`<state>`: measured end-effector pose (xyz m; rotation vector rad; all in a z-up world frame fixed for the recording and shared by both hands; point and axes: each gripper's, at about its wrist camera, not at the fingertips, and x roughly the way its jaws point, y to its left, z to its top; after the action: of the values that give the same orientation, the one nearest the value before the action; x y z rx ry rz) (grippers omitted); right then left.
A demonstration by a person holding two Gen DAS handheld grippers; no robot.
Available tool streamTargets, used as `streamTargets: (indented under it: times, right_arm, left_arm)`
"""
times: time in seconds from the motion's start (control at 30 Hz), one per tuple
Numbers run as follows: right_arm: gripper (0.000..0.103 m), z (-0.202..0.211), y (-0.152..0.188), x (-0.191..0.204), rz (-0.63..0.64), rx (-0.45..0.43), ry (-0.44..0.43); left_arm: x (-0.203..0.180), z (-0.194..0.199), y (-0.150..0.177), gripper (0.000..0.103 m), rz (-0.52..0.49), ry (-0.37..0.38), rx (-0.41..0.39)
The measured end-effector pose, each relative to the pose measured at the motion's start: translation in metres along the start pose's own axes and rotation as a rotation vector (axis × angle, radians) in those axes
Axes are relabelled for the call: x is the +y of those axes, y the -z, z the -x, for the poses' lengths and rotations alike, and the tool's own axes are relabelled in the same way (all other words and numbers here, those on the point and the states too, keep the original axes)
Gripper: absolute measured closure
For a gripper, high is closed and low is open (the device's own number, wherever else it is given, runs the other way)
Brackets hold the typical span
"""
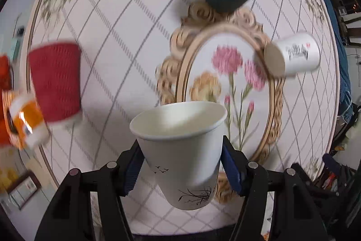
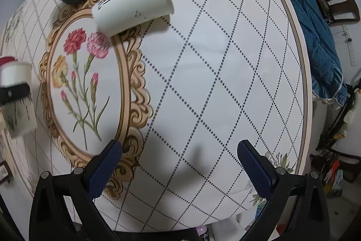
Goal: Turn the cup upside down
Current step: 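Close the left gripper on the white cup and lift it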
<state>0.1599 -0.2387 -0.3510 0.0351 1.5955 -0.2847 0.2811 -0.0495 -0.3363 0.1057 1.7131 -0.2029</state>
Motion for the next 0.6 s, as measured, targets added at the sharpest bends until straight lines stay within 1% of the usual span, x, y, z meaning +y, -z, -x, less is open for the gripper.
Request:
streamTargets:
  times: [0.1,0.23,0.27,0.3,0.43,0.6]
  right_arm:
    - [0.0,0.002,0.012,0.0,0.022,-0.005,-0.013]
    - [0.0,-0.001,0.031,-0.001,0.047,-0.003,-0.024]
    - [0.0,-0.002,0.035,0.0,0.052,-0.002,-0.024]
    - [0.0,-0.003,0.039,-0.001,0.056,-0.001,-0.025]
    - [0.0,-0.008,0.058,0.0,0.076,0.007,-0.036]
    - [0.0,-0.019,0.076,0.005,0.087,0.025,-0.063]
  left_arm:
    - [0.012,-0.003,0.021,0.041,0.032,-0.008,0.015]
    - [0.022,-0.012,0.055,0.041,0.078,0.003,0.042]
    - [0.023,-0.016,0.049,0.041,0.086,0.003,0.045]
    - [0.025,-0.02,0.056,0.041,0.095,0.005,0.049]
    - [0.024,-0.038,0.07,0.041,0.117,0.008,0.068]
    - [0.015,-0.058,0.081,0.041,0.115,0.013,0.085]
